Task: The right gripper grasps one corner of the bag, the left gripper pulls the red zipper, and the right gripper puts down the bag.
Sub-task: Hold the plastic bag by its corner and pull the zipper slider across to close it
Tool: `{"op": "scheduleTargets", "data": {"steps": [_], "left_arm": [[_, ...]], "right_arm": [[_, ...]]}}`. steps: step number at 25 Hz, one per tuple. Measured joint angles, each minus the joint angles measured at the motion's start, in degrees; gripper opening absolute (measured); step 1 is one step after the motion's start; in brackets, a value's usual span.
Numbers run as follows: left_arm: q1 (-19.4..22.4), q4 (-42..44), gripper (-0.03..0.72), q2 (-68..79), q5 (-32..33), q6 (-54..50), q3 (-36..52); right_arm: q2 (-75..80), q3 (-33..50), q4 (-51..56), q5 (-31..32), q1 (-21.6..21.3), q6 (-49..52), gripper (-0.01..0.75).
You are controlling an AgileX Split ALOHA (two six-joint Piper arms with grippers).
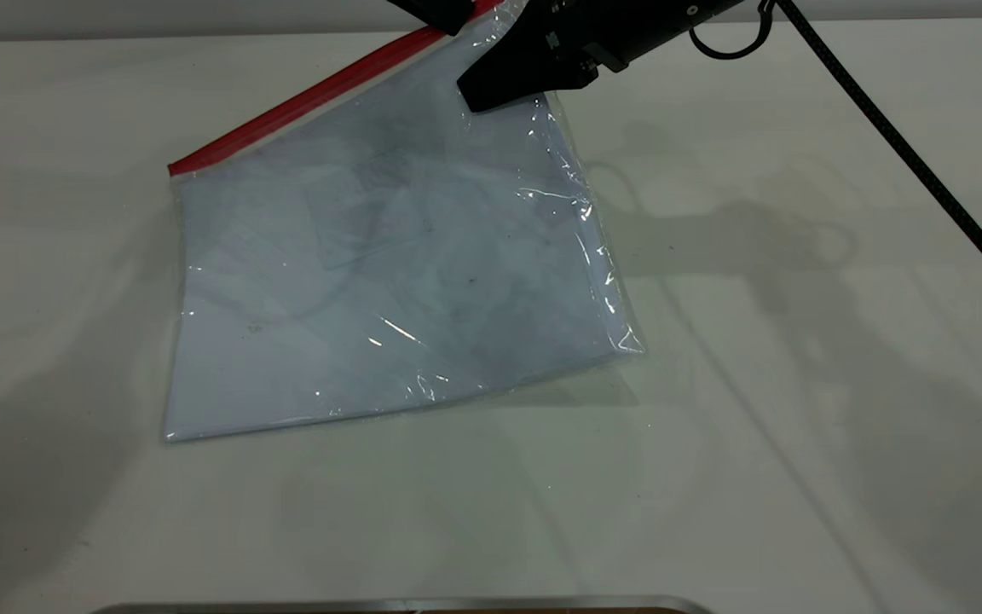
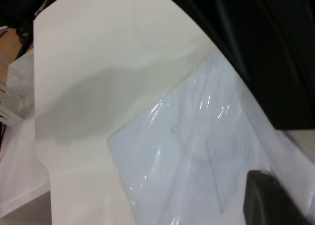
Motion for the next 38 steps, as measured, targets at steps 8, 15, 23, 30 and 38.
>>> {"op": "scheduleTargets", "data": {"steps": [8, 15, 23, 30, 38], "left_arm": [[0.0, 0.0, 0.286, 0.0, 0.0, -0.01, 0.0], [0.0, -0.05, 0.157, 0.0, 0.0, -0.01, 0.0], [0.0, -0.53, 0.072, 0.0, 0.0, 0.48, 0.0], [0.2, -2.19, 0.072, 0.0, 0.0, 0.65, -0.31], [2.04, 1.57, 0.073, 0.0, 0.0, 0.25, -0.36]], "right_arm": [[0.0, 0.0, 0.19, 0.04, 0.0, -0.04, 0.035], [0.0, 0.0, 0.65, 0.04, 0.0, -0.04, 0.035], [-0.27, 0.0, 0.72, 1.26, -0.79, -0.04, 0.035], [-1.9, 0.11, -0.55, 1.76, -2.29, -0.19, 0.035], [-1.96, 0.11, 1.09, 2.94, -5.33, -0.26, 0.035]]}}
